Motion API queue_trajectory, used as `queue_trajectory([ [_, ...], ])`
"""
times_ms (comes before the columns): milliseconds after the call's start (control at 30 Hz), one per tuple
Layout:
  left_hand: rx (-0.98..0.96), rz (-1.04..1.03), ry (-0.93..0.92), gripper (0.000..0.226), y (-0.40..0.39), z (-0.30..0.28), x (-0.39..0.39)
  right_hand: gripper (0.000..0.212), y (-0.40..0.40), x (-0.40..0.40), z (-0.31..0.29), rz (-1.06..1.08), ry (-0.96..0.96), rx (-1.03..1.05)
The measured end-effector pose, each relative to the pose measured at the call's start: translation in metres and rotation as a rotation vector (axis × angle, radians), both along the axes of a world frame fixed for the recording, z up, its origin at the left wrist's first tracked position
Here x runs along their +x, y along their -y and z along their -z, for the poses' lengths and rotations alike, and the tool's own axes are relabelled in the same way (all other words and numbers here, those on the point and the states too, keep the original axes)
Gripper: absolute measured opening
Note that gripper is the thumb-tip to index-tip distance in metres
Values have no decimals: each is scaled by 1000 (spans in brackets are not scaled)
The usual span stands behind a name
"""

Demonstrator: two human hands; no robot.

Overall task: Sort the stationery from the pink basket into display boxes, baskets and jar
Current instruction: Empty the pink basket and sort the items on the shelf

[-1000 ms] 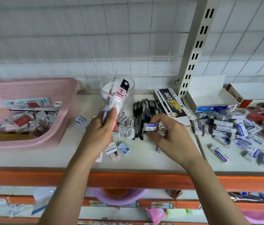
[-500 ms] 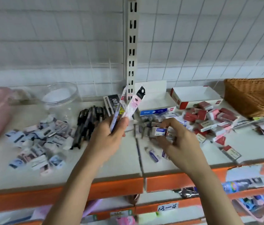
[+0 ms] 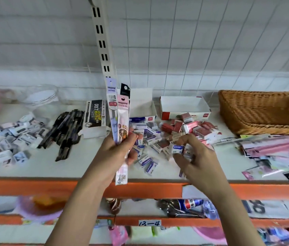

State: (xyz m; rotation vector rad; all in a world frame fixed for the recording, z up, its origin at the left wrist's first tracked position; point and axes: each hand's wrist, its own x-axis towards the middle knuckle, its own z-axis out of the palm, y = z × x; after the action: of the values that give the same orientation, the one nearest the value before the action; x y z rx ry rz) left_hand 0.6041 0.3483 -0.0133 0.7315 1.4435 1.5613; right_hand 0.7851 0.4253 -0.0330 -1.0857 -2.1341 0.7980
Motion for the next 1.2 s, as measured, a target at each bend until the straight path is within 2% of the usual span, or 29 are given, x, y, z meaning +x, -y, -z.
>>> queue_trajectory([
  [67,2,-55,0,13,0,2,-3,29,-1,2,2,-10,-7,-9],
  [233,7,-30,-191,19,-8,5,-5,28,0,2,6,4,14,10],
  [367,-27,47,-570,5,-35,-6,8,28,-2,18,6,61,36,30],
  [433,-4,108,-694,4,-56,-13,20,26,-7,31,5,111,52,38],
  [633,-58,181,-1186,28,-121,-10,59,24,-28,74,-8,196,51,29],
  [733,-119,199,-1332,34,-132,-6,72,25,-40,95,-11,187,23,34],
  [867,-190,125,-1329,43,-124,-6,91,28,-57,122,-10,131,19,21],
  [967,-298,49,-1164,58,-106,-3,113,25,-70,139,-5,98,18,13],
  [1000,-330,37,-1088,56,-100,-1,120,23,-74,143,-3,91,22,10],
  [1067,-380,0,-956,38,-88,6,130,20,-79,148,2,78,27,9],
  [1133,-390,-60,-928,29,-79,11,130,18,-80,148,4,65,36,5],
  [1200,-384,-135,-957,31,-71,14,122,18,-80,143,3,33,35,-11],
])
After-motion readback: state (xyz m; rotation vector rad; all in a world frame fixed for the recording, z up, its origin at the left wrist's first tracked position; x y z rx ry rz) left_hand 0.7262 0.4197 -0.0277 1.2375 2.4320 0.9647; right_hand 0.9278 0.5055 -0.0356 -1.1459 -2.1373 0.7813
